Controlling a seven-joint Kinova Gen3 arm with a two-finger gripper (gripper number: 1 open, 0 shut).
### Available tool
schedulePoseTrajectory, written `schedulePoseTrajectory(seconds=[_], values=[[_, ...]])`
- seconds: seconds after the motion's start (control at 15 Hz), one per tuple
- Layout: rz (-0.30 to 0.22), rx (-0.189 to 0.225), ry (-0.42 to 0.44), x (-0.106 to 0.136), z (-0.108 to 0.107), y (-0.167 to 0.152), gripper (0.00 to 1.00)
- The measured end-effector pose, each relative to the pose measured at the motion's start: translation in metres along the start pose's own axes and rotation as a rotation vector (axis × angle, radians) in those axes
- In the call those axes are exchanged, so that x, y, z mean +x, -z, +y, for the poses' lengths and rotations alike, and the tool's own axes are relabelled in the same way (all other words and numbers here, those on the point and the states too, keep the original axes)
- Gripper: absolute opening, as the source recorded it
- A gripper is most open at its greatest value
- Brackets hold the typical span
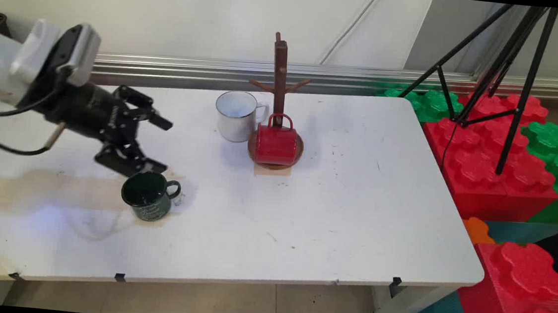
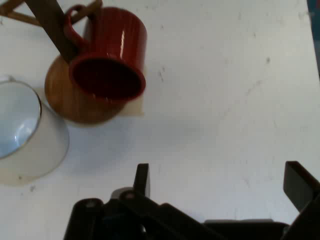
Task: Pick up the red mug from the rack
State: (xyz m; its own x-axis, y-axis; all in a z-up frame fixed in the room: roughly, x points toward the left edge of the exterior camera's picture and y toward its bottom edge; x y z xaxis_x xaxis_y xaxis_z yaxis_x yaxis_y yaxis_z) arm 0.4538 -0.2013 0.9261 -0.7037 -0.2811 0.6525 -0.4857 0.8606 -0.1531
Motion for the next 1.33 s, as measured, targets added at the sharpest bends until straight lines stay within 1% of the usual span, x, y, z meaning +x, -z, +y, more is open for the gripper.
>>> schedulePoseTrajectory(seconds=[0.2,0.67,0.87,1.0,1.33], values=[[0.025,0.003,0.031,0.009,-0.009,-0.014,1.0],[0.073,0.006,0.109,0.029,-0.04,-0.069,1.0],[0.09,0.005,0.143,0.031,-0.048,-0.093,1.0],[0.096,-0.002,0.168,0.031,-0.051,-0.108,1.0],[0.109,-0.019,0.211,0.023,-0.057,-0.143,1.0]])
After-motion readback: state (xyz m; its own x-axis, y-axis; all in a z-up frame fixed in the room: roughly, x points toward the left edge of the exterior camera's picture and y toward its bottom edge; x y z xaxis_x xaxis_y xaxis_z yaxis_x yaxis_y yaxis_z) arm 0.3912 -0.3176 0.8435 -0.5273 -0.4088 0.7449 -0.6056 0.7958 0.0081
